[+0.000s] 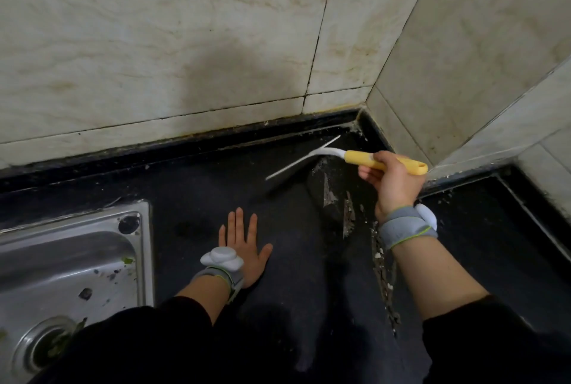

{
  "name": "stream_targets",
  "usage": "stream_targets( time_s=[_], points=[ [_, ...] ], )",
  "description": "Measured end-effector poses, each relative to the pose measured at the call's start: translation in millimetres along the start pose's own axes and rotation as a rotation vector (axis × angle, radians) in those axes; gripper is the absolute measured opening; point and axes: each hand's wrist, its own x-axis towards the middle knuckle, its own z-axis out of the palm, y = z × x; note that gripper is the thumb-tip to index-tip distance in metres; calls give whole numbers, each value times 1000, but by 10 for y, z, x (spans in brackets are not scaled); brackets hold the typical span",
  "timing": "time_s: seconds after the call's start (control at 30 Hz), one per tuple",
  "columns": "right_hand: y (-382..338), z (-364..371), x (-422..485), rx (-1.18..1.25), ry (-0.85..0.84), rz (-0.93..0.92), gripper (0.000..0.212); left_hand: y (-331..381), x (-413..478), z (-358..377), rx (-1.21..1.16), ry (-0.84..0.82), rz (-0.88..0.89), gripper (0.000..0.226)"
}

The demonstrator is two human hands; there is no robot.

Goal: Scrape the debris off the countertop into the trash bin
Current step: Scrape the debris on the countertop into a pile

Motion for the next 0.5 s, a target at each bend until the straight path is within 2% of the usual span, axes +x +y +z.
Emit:
stream_targets(
  time_s=[0.07, 0.2, 0.27, 0.43, 0.5],
  points=[
    [35, 130, 14, 39, -17, 1, 9, 38, 26, -6, -17, 7, -16, 79],
    [144, 375, 51, 90, -69, 53, 9, 113, 83, -52, -22, 6, -41, 108],
    [212, 431, 93, 64, -117, 71, 12, 130, 139, -63, -35, 5, -58, 105],
    [346, 268, 190, -389, -184, -196, 13, 169, 244, -144, -29, -10, -65, 103],
    [293, 179, 207, -482, -183, -258, 19, 193, 286, -167, -28, -19, -67, 97]
  ],
)
